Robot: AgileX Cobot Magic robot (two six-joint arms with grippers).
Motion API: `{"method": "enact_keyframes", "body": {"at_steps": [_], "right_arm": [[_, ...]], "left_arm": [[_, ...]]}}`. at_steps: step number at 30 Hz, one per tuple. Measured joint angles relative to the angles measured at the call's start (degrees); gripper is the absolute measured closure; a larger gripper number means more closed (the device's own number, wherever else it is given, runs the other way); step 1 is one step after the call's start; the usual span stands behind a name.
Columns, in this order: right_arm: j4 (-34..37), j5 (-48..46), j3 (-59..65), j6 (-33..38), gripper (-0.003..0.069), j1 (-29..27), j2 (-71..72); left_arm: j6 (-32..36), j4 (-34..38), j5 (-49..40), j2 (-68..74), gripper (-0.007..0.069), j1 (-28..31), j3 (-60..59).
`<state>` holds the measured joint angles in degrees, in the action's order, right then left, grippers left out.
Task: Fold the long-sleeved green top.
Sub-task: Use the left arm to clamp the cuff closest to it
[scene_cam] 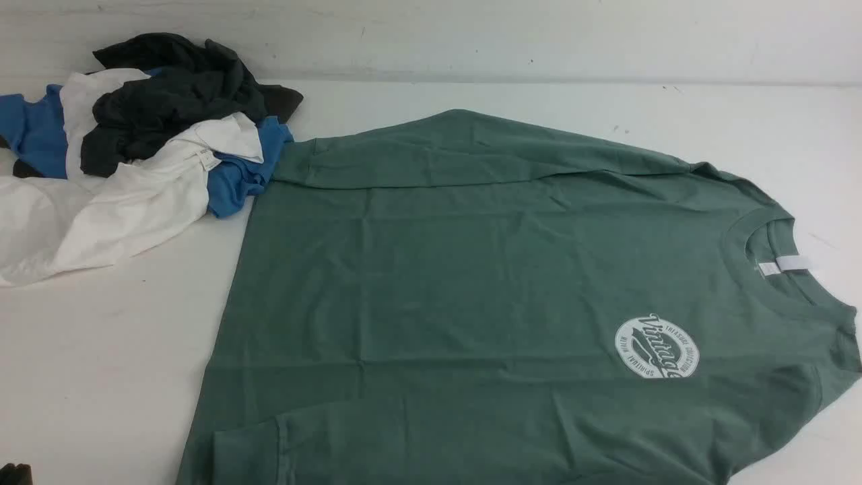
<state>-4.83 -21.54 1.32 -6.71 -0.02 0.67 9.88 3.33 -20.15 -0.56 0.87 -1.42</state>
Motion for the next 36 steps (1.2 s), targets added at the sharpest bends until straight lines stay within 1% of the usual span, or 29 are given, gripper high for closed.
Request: {"method": "enact_keyframes", "body": {"at_steps": [16, 21, 31, 36], "right_arm": [[0.0, 0.0, 0.0, 0.0, 0.0673, 0.0, 0.0], [0.0, 0.0, 0.0, 0.0, 0.0673, 0.0, 0.0], [0.0, 0.0, 0.0, 0.0, 0.0673, 0.0, 0.0], [0.0, 0.0, 0.0, 0.0, 0.0673, 0.0, 0.0]], "left_arm": [[0.0, 0.0, 0.0, 0.0, 0.0629, 0.0, 0.0], [-0.2, -1.9, 0.6, 0.0, 0.0629, 0.0, 0.0], [-0.6, -2.3, 2.1, 0.0, 0.0629, 0.0, -0.1], [-0.4, -3.7, 2.3, 0.0, 0.0629, 0.0, -0.1]]}}
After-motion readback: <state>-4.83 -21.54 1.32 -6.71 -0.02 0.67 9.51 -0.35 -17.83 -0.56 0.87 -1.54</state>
